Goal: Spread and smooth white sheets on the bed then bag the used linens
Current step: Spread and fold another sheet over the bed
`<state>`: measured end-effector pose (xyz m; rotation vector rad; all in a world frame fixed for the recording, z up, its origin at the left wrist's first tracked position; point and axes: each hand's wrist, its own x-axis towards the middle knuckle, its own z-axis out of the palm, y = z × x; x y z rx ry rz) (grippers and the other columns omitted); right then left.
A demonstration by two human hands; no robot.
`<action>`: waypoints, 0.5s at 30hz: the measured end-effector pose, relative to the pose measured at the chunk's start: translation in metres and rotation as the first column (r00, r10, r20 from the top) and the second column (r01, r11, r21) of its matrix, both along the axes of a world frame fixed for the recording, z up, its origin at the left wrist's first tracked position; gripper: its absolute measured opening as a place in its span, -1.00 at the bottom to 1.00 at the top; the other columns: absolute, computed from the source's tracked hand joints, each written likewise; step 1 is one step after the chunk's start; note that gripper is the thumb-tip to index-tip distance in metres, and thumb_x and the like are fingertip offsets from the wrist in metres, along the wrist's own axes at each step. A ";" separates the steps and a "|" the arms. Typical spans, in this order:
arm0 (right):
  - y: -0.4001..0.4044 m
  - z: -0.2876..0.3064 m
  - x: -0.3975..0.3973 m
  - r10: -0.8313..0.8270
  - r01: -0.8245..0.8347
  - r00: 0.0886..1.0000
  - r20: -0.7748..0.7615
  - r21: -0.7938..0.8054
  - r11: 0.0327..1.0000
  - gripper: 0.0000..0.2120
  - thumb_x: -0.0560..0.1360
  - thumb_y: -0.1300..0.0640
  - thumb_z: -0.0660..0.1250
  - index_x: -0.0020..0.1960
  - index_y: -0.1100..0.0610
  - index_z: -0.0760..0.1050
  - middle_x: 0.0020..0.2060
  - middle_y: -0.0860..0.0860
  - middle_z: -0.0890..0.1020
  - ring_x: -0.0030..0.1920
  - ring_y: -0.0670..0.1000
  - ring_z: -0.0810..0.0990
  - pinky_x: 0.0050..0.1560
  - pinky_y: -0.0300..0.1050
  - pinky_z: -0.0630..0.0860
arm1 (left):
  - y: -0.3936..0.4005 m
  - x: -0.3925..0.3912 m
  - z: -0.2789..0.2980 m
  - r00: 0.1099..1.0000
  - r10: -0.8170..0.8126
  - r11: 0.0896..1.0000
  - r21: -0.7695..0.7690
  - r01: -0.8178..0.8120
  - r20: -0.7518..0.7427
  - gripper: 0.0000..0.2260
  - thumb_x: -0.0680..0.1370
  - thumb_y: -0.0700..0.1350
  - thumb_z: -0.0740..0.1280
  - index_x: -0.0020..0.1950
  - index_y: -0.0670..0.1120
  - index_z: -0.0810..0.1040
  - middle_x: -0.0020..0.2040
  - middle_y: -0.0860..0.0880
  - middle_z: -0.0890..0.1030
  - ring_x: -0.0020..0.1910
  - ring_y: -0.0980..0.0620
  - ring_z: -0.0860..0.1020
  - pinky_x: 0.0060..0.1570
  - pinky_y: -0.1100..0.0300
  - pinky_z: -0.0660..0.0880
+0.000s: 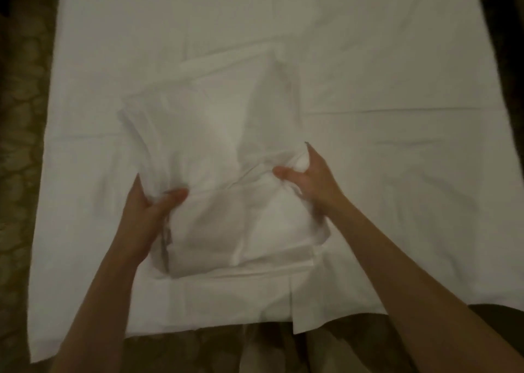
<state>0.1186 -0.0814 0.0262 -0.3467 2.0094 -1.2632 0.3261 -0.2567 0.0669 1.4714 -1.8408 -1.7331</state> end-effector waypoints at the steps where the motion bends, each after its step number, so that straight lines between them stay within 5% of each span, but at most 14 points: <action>1: 0.017 0.011 -0.021 -0.025 0.025 0.999 -0.029 0.009 1.000 -0.54 0.36 0.16 0.55 0.21 0.07 0.50 0.05 -0.02 0.64 0.07 -0.03 0.61 0.08 -0.27 0.51 | 0.014 -0.023 0.003 0.999 0.001 1.000 0.012 0.000 -0.039 -0.45 0.31 -0.18 0.53 0.27 -0.12 0.50 0.04 0.00 0.65 -0.07 0.20 0.64 -0.11 0.30 0.55; 6: 0.120 0.055 -0.118 -0.124 0.149 0.970 -0.207 0.113 0.982 -0.53 0.39 0.20 0.52 0.24 0.10 0.46 0.03 -0.03 0.56 0.00 -0.11 0.53 -0.17 -0.58 0.37 | 0.101 -0.143 -0.007 0.981 -0.071 0.992 0.092 0.089 -0.178 -0.49 0.33 -0.20 0.50 0.26 -0.12 0.49 0.10 -0.10 0.65 0.00 0.02 0.65 -0.02 0.17 0.60; 11: 0.214 0.041 -0.181 -0.191 0.241 0.960 -0.204 0.256 0.936 -0.48 0.40 0.09 0.51 0.30 0.09 0.43 0.10 -0.04 0.54 0.08 -0.01 0.51 0.06 -0.19 0.38 | 0.178 -0.226 -0.045 0.963 -0.177 0.954 0.207 0.219 -0.203 -0.52 0.43 -0.23 0.49 0.32 -0.11 0.46 0.16 -0.05 0.62 0.07 0.07 0.63 0.06 0.19 0.57; 15: 0.258 -0.016 -0.201 -0.196 0.252 0.963 -0.184 0.367 0.895 -0.42 0.42 0.04 0.49 0.37 0.11 0.38 0.23 0.05 0.54 0.21 0.10 0.50 0.15 -0.11 0.37 | 0.217 -0.242 -0.101 0.973 -0.219 0.931 0.283 0.231 -0.074 -0.52 0.44 -0.21 0.49 0.33 -0.16 0.46 0.16 -0.09 0.62 0.14 -0.06 0.61 0.08 0.12 0.55</action>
